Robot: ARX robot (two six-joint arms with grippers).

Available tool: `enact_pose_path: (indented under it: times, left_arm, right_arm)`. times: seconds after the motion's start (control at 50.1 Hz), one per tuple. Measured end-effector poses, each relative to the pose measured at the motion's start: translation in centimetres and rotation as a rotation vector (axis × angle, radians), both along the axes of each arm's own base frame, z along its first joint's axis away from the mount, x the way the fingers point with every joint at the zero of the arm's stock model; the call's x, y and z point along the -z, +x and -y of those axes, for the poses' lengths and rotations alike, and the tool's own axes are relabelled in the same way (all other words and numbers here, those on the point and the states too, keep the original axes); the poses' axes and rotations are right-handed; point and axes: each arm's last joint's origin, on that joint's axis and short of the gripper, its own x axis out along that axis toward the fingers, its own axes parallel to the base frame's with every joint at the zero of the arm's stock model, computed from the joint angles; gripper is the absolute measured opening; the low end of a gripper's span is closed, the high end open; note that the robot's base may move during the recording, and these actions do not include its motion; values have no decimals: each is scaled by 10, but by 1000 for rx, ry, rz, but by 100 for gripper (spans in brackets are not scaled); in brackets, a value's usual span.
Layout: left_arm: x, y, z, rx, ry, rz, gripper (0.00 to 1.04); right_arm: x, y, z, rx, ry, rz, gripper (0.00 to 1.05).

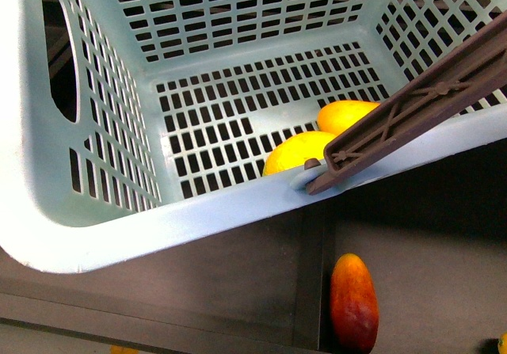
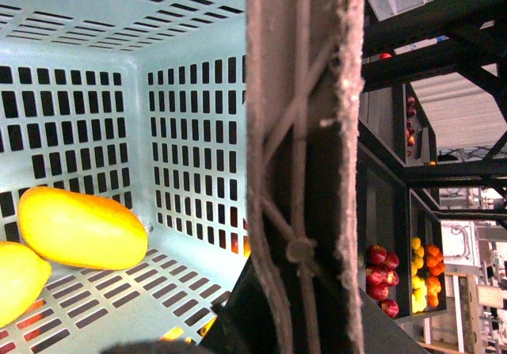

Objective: Pick lemon and mango into basket

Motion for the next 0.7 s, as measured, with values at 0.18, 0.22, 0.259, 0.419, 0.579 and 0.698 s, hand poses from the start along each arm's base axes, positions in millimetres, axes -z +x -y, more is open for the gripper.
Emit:
enact_pose_path:
  times: [0.18, 0.22, 0.259, 0.419, 0.579, 0.698]
  left_arm:
    - [0, 0, 0, 3, -3, -2, 5]
    - [0, 0, 0, 3, -2, -2, 5]
    - [0, 0, 0, 3, -2, -2, 5]
    - [0, 0, 0, -1, 1, 1, 5]
    - [0, 0, 0, 1, -1, -1, 5]
    - [0, 0, 0, 2, -1, -1, 5]
  right_arm:
    - [8, -11, 0, 1, 0, -2, 2]
    - [9, -12, 0, 1, 0, -2, 2]
    - [10, -14, 0, 1, 0, -1, 2]
    - [14, -21, 0, 1, 0, 1, 2]
    - [19, -26, 0, 1, 0, 13, 2]
    - [19, -30, 0, 0, 0, 24, 2]
